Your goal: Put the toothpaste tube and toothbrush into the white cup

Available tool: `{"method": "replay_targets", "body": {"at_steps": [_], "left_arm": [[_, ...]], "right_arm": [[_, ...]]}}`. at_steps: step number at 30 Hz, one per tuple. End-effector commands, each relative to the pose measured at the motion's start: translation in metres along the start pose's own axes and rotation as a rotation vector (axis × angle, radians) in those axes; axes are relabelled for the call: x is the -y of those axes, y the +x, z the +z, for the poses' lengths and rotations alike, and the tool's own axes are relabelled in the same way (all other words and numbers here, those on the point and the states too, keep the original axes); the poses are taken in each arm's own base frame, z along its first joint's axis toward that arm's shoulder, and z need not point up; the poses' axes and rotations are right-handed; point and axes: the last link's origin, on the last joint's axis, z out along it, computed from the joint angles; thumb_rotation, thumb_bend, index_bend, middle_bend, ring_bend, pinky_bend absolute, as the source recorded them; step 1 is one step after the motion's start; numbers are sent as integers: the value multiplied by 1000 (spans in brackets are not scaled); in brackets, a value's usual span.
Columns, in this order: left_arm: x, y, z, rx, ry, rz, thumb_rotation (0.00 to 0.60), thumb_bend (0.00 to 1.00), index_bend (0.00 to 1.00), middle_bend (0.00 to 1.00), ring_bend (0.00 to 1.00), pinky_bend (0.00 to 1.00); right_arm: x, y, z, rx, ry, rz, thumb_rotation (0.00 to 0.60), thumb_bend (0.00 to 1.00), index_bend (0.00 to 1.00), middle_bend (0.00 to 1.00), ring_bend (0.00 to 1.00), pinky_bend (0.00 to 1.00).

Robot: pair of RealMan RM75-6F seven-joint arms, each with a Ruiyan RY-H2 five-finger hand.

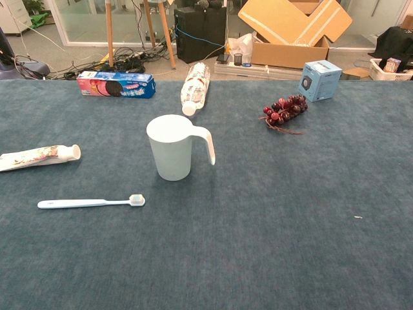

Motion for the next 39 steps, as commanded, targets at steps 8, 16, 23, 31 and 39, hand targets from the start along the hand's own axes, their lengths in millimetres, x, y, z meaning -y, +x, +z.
{"method": "replay_targets", "body": {"at_steps": [8,16,23,31,39], "left_arm": [[2,-1,3,1,15,-13,600,0,406,169,174,289],[-13,-5,9,-5,-39,-138,600,0,320,109,123,232],[-42,-2,41,29,-43,-49,600,0,186,0,0,0],[-64,0,79,129,-13,-4,600,0,6,0,0,0],[-77,-9,108,200,25,-103,600,0,1,0,0,0]], "right_arm": [[1,-3,3,9,0,5,600,0,0,0,35,453],[-3,4,3,-26,-14,31,600,0,0,0,35,442],[-6,10,0,-49,-14,51,600,0,0,0,35,437],[-11,14,0,-65,-33,69,600,0,0,0,35,432],[-13,11,5,-47,-46,71,600,0,0,0,35,424]]}}
